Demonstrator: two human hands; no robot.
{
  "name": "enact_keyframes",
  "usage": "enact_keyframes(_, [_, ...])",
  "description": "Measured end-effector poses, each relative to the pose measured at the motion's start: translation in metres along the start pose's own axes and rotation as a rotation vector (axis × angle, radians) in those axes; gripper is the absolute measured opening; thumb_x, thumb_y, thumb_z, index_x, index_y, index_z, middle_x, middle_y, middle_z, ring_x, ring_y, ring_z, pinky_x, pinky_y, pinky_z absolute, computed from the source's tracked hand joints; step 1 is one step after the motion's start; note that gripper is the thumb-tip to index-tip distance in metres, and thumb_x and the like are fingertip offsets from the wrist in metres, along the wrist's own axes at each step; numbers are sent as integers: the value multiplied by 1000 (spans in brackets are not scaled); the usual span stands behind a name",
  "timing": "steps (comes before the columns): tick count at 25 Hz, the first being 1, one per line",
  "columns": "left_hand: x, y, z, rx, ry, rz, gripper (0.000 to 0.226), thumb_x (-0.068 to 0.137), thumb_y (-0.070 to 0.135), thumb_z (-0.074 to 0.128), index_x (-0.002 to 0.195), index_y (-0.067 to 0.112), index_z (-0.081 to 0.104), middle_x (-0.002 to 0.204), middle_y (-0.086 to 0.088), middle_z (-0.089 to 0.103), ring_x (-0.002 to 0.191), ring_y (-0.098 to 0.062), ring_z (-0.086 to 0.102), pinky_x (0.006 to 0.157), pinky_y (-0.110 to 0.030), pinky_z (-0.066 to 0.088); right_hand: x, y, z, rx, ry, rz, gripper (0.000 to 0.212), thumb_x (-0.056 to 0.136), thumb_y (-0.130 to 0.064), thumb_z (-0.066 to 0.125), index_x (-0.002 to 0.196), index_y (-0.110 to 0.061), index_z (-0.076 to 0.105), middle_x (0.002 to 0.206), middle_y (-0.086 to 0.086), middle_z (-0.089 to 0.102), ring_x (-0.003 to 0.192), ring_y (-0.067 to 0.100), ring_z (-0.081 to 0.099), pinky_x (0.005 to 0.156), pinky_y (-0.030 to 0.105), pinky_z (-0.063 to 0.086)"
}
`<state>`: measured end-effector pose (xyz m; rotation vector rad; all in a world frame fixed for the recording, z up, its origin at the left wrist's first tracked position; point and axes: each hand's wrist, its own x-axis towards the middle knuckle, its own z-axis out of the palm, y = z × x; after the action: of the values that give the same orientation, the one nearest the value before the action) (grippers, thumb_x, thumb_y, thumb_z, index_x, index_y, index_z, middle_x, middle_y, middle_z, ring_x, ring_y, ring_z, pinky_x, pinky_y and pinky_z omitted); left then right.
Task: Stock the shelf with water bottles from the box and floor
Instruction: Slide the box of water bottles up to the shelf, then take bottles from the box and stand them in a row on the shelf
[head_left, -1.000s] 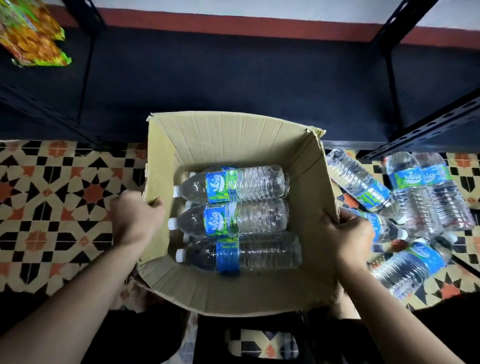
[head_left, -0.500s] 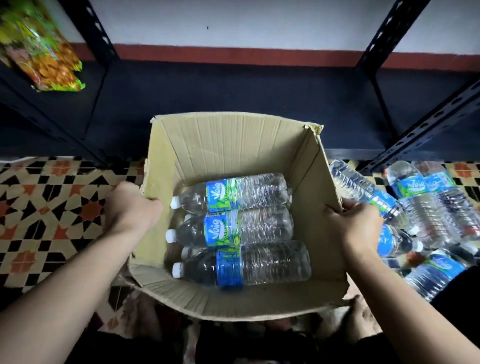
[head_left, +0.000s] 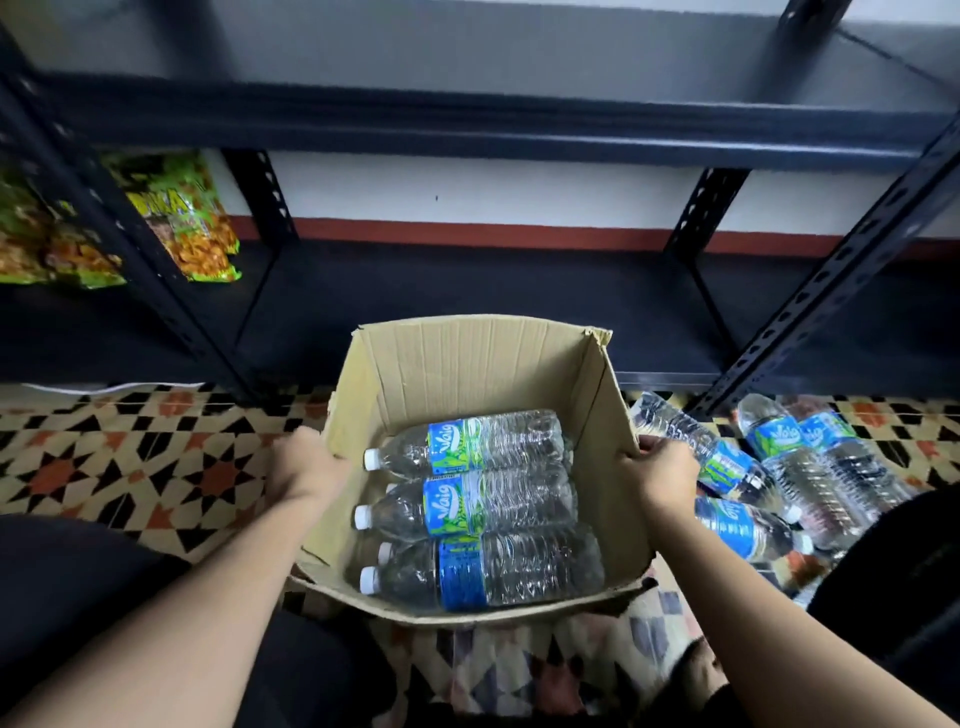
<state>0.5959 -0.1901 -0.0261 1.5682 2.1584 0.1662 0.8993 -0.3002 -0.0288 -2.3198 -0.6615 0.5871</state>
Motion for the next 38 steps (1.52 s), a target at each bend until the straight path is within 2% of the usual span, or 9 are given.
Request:
enact_keyframes(14, [-4,1,6,51,48,-104,31,90,19,62,113,0,64,123,-25,57,109,-42,59,68,-38,42,-6,-1,2,23,7,-7,19,84,-1,58,89,-3,76,54,-1,58,47,9,52,30,9,31])
enact_keyframes(17, [-11,0,2,27,118,-118,32,91,23,59,117,5,63,117,-24,62,106,-41,61,68,-37,42,-13,-8,-3,-26,37,-2,19,89,-14,62,103,-9,74,62,0,64,55,18,60,45,19,42])
enact_keyframes(22, [-27,17,8,64,558,457,33,85,18,60,116,8,54,111,-16,59,104,-37,58,76,-46,50,-22,-40,1,-258,301,-373,34,93,-38,58,121,-22,49,102,8,69,97,35,63,71,38,42])
enact_keyframes(24, [-24,25,29,-106,458,351,34,84,20,61,115,9,53,115,-15,57,107,-36,56,81,-46,50,-17,-51,13,-256,229,-586,31,91,-36,61,114,-20,49,105,4,61,99,29,58,72,37,44])
enact_keyframes(27, [-22,30,69,-443,19,-206,54,78,39,64,121,8,53,124,-14,60,117,-34,56,97,-47,48,6,-51,47,-446,-387,-703,36,87,-37,66,118,-26,52,118,4,61,117,26,55,97,41,47])
enact_keyframes(29, [-32,33,94,-787,-386,-601,45,86,42,58,113,6,58,115,-7,61,108,-28,60,90,-42,51,19,-45,70,-717,-723,-719,58,87,-44,65,140,-31,44,150,8,44,142,27,37,116,51,30])
enact_keyframes(31, [-49,35,115,-900,-637,-820,34,91,32,58,112,5,60,113,-13,63,99,-29,62,73,-39,49,29,-32,92,-862,-860,-717,70,87,-48,63,149,-35,33,161,6,27,147,28,29,120,55,22])
enact_keyframes(34, [-68,38,148,-916,-727,-918,29,92,30,59,104,3,58,99,-15,65,81,-27,64,66,-37,53,39,-12,114,-961,-976,-729,82,86,-54,65,154,-32,24,161,7,25,147,30,25,117,54,27])
enact_keyframes(38, [-69,38,193,-1089,-688,-913,69,63,56,75,117,13,69,123,-14,68,111,-33,65,96,-51,51,41,-7,126,-1030,-936,-877,83,87,-54,61,153,-16,28,148,16,36,138,33,37,112,45,38])
